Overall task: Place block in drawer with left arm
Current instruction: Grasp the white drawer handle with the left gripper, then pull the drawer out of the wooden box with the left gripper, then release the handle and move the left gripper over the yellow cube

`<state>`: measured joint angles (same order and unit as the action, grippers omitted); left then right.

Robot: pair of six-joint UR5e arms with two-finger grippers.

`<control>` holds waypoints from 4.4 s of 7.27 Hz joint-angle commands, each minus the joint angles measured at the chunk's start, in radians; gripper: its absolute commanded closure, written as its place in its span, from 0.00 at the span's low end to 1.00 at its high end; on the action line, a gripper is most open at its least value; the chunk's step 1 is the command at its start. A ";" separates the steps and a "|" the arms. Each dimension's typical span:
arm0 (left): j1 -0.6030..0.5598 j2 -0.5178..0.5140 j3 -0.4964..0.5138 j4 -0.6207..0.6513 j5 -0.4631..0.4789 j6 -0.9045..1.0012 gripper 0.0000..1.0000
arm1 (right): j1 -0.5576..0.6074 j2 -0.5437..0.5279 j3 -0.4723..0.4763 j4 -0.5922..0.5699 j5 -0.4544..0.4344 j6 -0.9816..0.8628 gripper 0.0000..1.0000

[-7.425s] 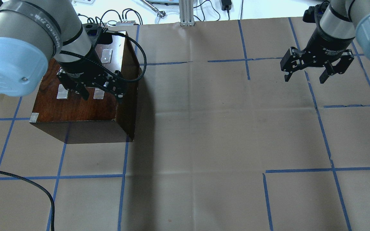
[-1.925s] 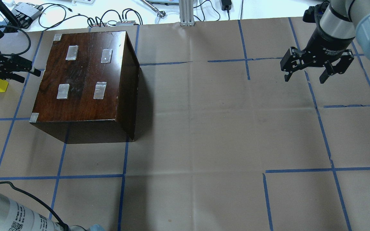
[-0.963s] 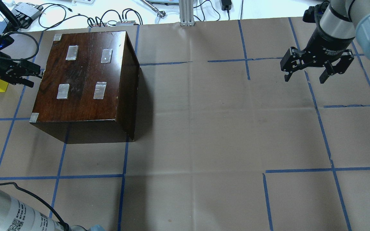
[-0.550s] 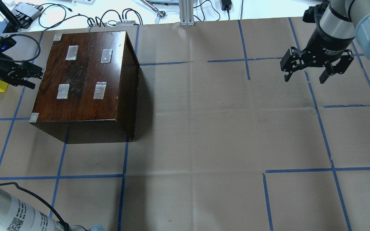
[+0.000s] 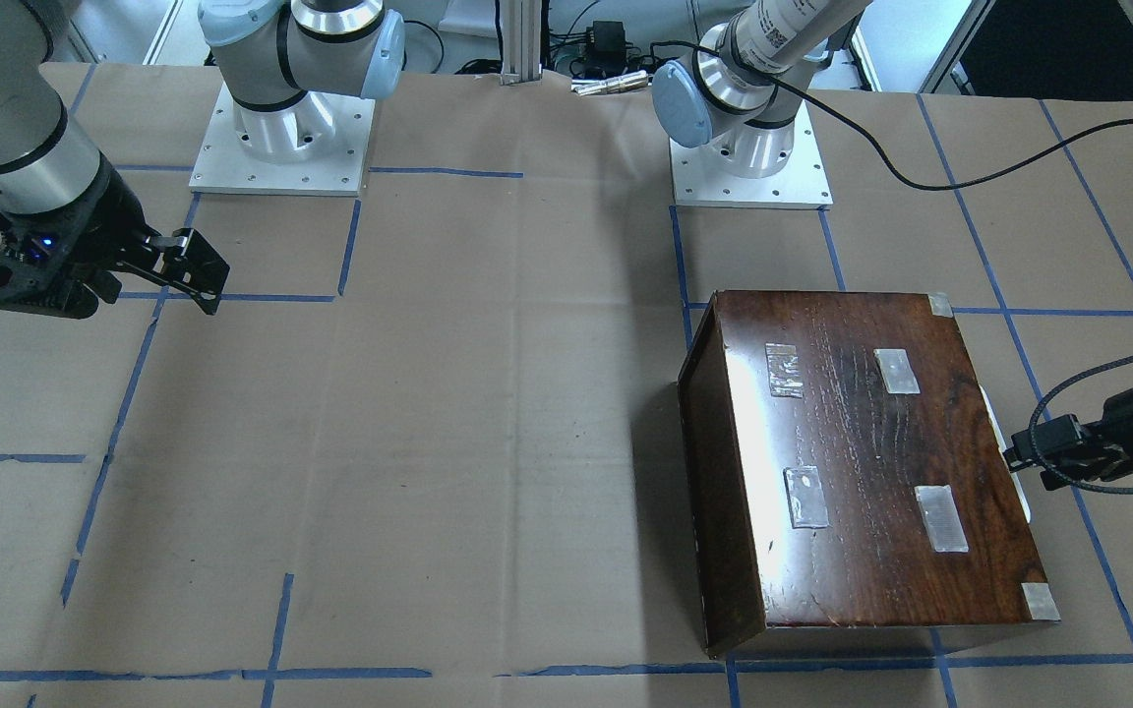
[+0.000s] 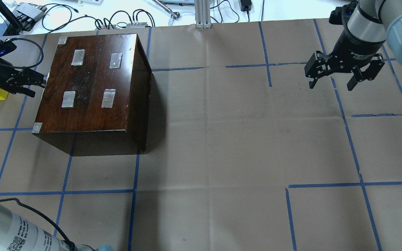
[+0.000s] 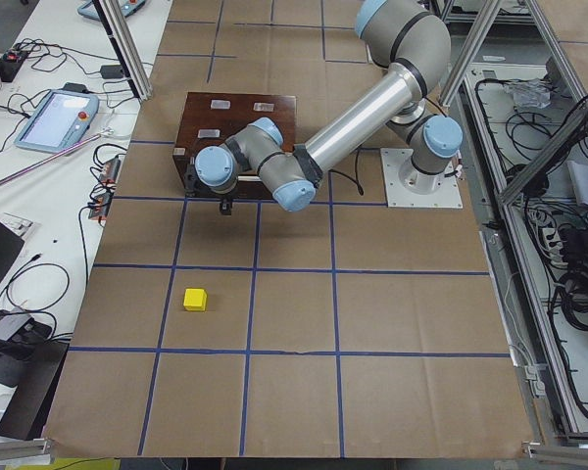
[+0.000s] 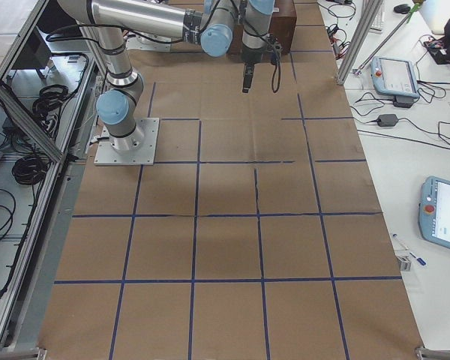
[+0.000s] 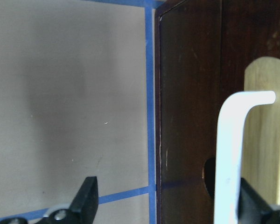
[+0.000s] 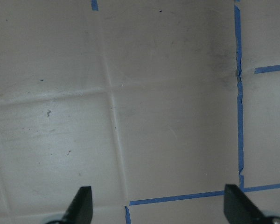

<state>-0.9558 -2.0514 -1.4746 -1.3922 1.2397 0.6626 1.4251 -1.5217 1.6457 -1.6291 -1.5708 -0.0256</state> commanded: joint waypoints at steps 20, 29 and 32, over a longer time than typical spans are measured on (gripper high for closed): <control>0.104 -0.042 0.094 0.033 0.253 0.011 0.02 | 0.000 0.000 -0.001 0.000 0.000 -0.001 0.00; 0.104 -0.257 0.412 0.039 0.356 0.003 0.02 | 0.000 0.001 0.000 0.000 0.000 0.001 0.00; 0.103 -0.369 0.456 0.144 0.356 0.008 0.01 | 0.000 0.000 -0.001 0.000 0.000 -0.001 0.00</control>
<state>-0.8526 -2.3800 -1.0329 -1.2682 1.5954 0.6692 1.4251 -1.5214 1.6457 -1.6291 -1.5708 -0.0255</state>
